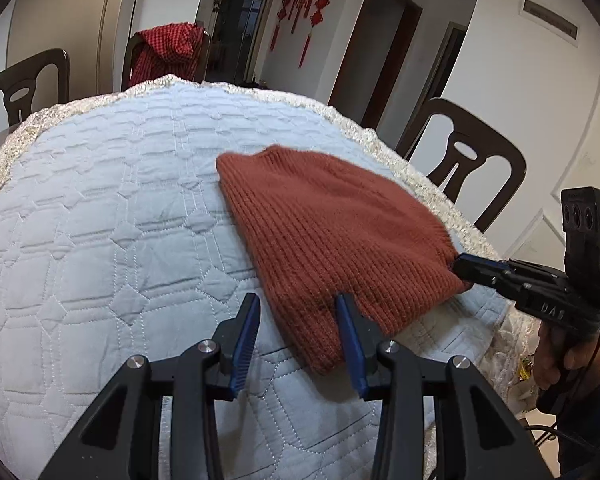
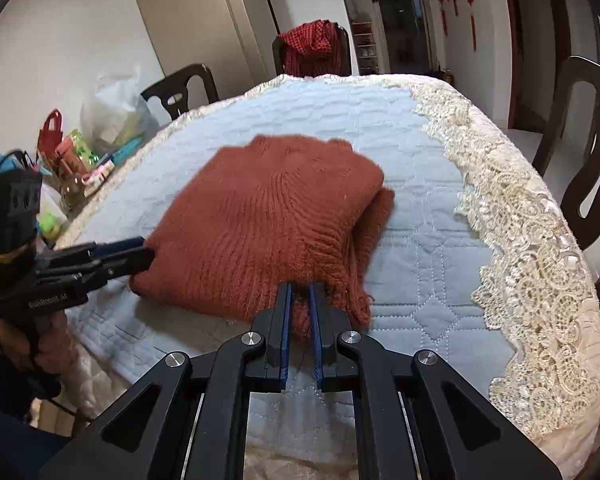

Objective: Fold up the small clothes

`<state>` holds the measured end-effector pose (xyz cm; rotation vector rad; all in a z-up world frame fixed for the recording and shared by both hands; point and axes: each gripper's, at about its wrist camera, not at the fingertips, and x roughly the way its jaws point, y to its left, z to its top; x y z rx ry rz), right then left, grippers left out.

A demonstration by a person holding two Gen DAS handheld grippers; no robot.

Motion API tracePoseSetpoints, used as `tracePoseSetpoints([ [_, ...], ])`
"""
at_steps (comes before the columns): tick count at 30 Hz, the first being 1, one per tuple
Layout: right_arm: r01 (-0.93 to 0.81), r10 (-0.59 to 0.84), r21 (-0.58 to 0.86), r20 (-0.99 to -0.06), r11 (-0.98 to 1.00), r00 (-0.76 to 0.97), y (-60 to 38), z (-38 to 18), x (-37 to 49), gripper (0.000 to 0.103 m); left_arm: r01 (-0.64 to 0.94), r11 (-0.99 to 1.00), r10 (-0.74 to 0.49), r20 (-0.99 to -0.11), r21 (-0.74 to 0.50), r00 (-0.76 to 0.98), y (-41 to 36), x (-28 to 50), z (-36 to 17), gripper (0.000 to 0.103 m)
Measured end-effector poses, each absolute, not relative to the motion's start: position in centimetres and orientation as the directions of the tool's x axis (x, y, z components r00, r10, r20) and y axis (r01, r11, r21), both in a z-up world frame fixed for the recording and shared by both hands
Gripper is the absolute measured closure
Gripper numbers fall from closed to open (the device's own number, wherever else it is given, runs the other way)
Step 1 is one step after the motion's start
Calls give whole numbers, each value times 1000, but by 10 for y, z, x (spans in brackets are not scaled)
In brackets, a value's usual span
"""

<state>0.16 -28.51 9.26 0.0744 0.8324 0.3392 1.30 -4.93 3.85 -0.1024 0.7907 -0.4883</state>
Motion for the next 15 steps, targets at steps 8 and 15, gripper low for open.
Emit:
tracePoseSetpoints([
  [8, -263, 348, 229, -678, 937, 647, -285, 101, 11, 93, 384, 884, -461, -637, -267, 618, -50, 24, 46, 61],
  [15, -246, 361, 264, -693, 933, 624, -286, 92, 19, 93, 402, 870, -483, -651, -284, 586, -53, 28, 40, 61],
])
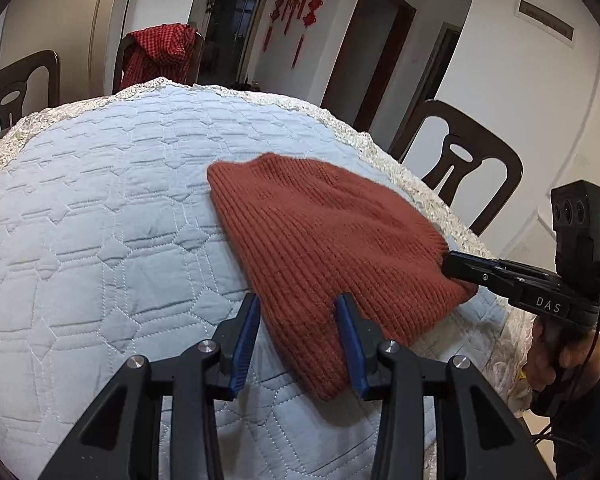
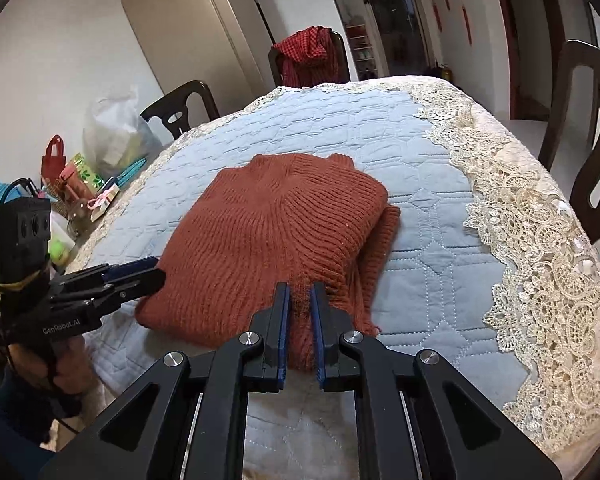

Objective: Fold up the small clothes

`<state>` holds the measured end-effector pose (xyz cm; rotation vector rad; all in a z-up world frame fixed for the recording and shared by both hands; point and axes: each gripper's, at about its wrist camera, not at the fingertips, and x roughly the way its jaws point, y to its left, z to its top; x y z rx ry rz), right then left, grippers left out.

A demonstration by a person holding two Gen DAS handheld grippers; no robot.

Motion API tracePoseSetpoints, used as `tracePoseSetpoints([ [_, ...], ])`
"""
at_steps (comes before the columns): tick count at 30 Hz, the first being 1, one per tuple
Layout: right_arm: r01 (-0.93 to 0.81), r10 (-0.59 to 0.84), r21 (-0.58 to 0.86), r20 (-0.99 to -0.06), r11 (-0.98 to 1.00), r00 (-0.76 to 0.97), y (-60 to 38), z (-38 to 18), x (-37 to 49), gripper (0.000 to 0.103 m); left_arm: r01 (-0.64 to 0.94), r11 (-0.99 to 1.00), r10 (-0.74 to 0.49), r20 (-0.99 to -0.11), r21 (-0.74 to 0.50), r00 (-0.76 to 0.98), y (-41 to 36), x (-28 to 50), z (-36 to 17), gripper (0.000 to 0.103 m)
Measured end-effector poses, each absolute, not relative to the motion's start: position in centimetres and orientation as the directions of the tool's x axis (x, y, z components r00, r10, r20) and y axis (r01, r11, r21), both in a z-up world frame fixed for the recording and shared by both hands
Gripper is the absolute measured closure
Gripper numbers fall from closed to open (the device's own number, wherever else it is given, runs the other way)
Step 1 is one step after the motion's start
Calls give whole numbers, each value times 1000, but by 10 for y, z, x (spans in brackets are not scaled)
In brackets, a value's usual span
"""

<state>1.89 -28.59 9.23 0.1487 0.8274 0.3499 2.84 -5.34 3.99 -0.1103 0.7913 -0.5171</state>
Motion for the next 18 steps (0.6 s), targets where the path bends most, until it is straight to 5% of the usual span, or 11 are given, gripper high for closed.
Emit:
tracePoseSetpoints([
  [4, -250, 366, 267, -682, 931, 633, -286, 102, 19, 87, 393, 878, -472, -631, -273, 616, -48, 31, 51, 61],
  [6, -246, 370, 276, -673, 929, 641, -289, 105, 21, 56, 379, 882, -466, -629, -279, 622, -45, 37, 53, 61],
  [7, -237, 369, 283, -668, 929, 647, -291, 105, 24, 52, 370, 885, -461, -630, -282, 624, -43, 40, 53, 61],
  [18, -160, 431, 430, -660, 888, 615, -308, 93, 53, 51, 330, 854, -520, -636, -402, 570, -45, 70, 43, 52],
])
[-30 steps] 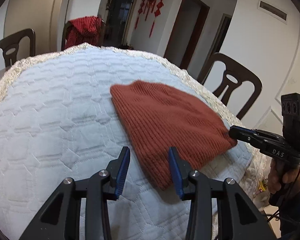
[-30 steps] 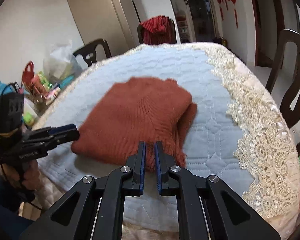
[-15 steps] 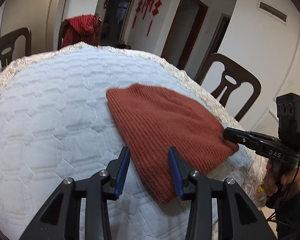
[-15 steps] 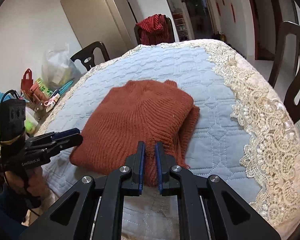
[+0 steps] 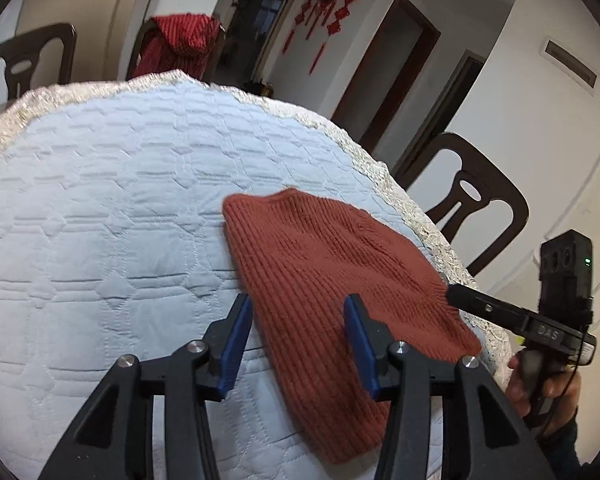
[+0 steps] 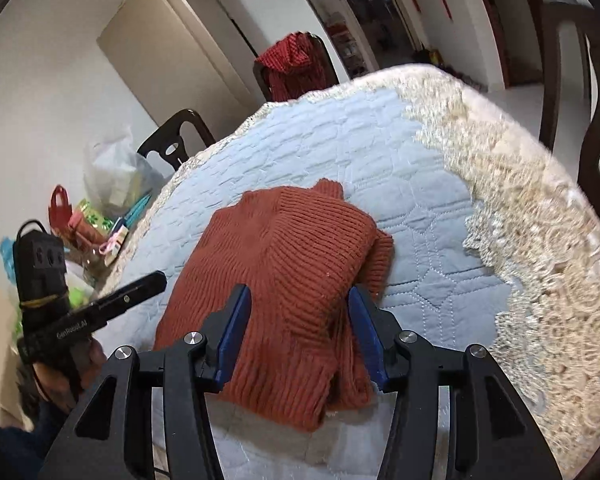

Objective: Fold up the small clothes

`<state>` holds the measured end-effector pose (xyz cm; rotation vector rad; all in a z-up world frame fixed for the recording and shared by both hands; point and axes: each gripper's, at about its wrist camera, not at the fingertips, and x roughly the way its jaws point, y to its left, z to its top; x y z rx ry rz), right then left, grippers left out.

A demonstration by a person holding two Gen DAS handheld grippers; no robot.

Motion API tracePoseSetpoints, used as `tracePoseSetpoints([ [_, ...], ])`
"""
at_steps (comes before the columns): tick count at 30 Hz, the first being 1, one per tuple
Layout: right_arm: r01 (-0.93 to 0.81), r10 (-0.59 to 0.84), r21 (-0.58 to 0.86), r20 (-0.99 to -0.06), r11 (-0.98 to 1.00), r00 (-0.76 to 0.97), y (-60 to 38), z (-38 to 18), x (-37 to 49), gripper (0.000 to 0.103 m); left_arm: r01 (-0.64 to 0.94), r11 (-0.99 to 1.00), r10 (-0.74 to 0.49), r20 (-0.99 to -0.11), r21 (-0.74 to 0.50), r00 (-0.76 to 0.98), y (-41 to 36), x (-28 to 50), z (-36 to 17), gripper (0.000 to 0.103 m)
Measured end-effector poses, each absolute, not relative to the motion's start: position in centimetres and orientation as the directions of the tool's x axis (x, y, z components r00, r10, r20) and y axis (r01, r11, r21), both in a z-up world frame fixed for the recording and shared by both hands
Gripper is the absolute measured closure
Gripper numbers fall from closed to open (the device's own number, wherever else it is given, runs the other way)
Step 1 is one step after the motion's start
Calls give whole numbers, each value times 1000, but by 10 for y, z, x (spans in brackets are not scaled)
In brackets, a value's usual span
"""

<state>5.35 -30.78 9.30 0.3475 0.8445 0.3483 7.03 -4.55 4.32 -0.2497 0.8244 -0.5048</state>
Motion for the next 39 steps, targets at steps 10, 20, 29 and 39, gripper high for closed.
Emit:
tracePoseSetpoints([
  [10, -123, 466, 492, -674, 862, 574, -316, 72, 67, 51, 301, 859, -512, -667, -415, 541, -51, 74, 34, 45],
  [20, -112, 467, 499, -676, 859, 570, -323, 69, 76, 50, 302, 867, -498, -674, -396, 546, -60, 78, 33, 44],
  [29, -104, 487, 529, -664, 842, 567, -329, 65, 80, 49, 303, 865, -502, -675, -401, 540, -65, 82, 29, 42],
  [39, -149, 554, 570, -652, 808, 518, -319, 61, 74, 69, 349, 874, -484, -676, -338, 556, -79, 71, 30, 62],
])
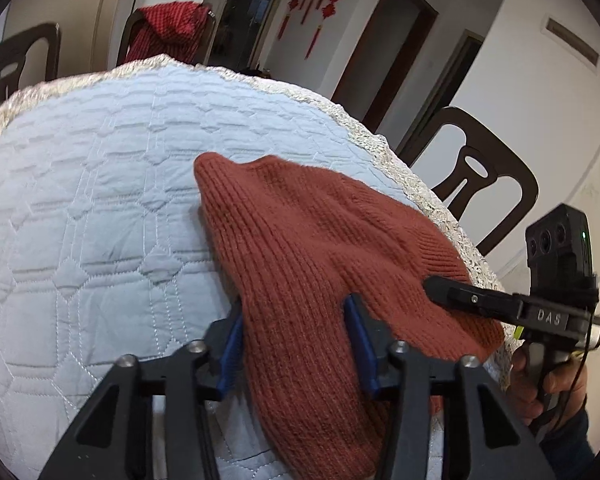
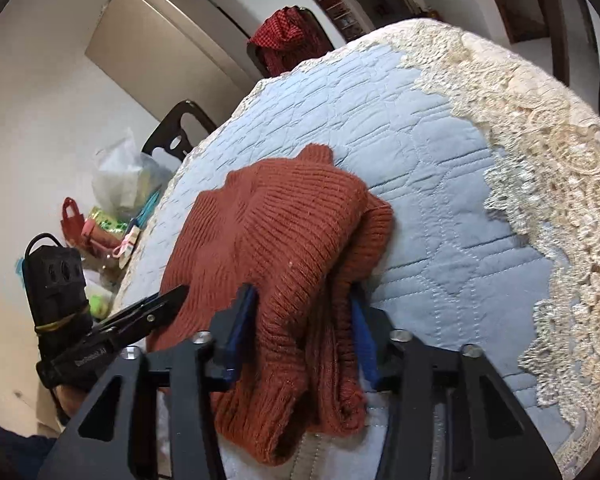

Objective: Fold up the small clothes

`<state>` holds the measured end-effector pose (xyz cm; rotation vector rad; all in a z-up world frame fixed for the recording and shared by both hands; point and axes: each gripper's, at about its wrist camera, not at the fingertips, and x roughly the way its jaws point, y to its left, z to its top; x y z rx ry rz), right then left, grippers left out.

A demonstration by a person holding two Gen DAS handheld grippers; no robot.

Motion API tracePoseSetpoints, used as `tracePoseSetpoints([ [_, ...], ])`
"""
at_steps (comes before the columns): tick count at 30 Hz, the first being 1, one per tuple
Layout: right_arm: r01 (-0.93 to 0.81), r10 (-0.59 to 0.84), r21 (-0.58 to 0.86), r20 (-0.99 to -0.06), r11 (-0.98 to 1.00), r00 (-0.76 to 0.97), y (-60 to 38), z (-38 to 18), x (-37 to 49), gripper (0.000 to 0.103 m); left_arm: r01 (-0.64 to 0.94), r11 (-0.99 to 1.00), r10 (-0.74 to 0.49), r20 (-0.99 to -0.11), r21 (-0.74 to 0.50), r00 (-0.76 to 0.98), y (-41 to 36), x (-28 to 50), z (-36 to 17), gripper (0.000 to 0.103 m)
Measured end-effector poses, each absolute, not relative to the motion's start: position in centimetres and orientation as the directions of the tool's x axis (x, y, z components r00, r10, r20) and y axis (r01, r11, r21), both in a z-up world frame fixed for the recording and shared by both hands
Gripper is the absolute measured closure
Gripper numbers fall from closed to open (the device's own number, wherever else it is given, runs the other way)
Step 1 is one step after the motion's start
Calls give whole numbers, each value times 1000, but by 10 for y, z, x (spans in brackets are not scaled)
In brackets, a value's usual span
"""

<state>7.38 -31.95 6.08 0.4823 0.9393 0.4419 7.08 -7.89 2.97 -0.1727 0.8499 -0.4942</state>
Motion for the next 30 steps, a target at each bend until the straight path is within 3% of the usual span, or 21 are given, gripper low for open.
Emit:
tracePoseSetpoints([
  [4, -165, 560, 567, -644, 807, 522, -316, 70, 73, 73, 360, 867, -496, -650, -343, 576, -73, 68, 44, 70],
  [16, -311, 678, 621, -530, 719, 510, -245, 108, 110, 74, 317, 892, -451, -573, -323, 684, 16, 92, 88, 70],
  [26, -382, 742, 639, -533, 668, 407, -135, 94, 181, 74, 209, 925, -365, -587, -317, 723, 109, 152, 82, 70],
  [30, -352, 739, 651, -558, 672, 378, -119, 69, 200, 70, 148, 930, -344, -647, -338, 681, 135, 170, 52, 68],
])
